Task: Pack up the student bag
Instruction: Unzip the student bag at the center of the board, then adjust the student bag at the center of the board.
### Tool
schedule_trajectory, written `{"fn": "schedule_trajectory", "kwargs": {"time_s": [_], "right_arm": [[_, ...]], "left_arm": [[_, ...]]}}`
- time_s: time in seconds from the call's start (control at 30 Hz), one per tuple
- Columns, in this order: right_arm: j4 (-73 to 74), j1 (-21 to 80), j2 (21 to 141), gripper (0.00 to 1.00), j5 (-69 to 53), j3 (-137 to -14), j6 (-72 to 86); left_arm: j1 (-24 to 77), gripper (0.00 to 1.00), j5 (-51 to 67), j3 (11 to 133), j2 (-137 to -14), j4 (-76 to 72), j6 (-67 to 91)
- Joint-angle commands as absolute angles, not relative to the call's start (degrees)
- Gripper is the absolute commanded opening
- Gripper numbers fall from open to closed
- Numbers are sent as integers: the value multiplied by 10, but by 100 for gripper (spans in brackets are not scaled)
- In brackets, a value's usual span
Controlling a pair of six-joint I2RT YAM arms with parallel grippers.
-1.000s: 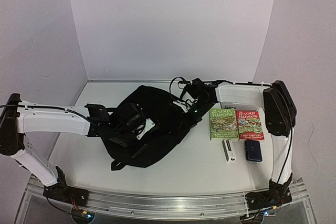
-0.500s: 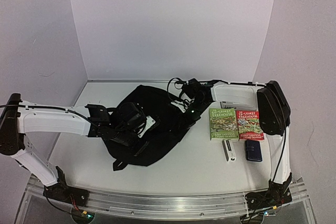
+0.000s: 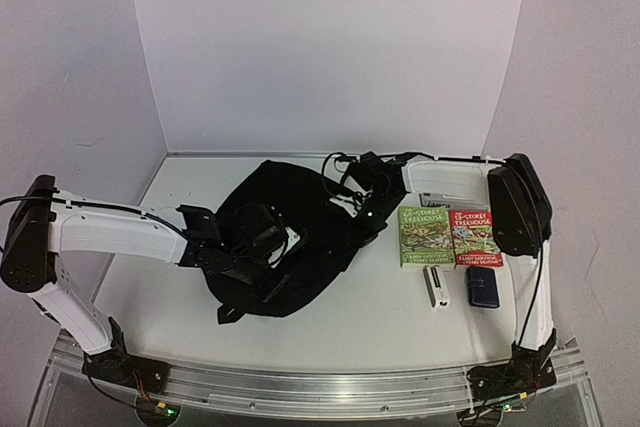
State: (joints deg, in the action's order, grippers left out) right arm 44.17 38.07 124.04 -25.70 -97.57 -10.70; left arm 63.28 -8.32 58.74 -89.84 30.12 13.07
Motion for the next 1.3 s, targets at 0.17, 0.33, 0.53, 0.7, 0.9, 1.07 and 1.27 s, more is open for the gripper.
{"fn": "schedule_trajectory", "kwargs": {"time_s": [0.17, 0.33, 0.53, 0.7, 0.9, 1.07, 1.27], "right_arm": [[471, 308, 1276, 0, -212, -1032, -112], [489, 322, 1250, 2, -250, -1031, -117], [500, 323, 1194, 47, -223, -1032, -135], [500, 347, 1176, 68, -249, -1076, -120], [499, 426, 1204, 69, -266, -1148, -94], [498, 480, 1261, 69, -263, -1200, -78], [495, 526, 1310, 67, -242, -1211, -81]], "left_arm": [[635, 4, -74, 578, -888, 327, 160], [640, 48, -84, 593, -886, 301, 191], [636, 70, -143, 506, -724, 240, 293], [618, 72, -195, 443, -622, 251, 396], [586, 57, -195, 376, -562, 273, 490], [568, 53, -195, 356, -555, 303, 549], [554, 49, -177, 331, -575, 281, 588]]}}
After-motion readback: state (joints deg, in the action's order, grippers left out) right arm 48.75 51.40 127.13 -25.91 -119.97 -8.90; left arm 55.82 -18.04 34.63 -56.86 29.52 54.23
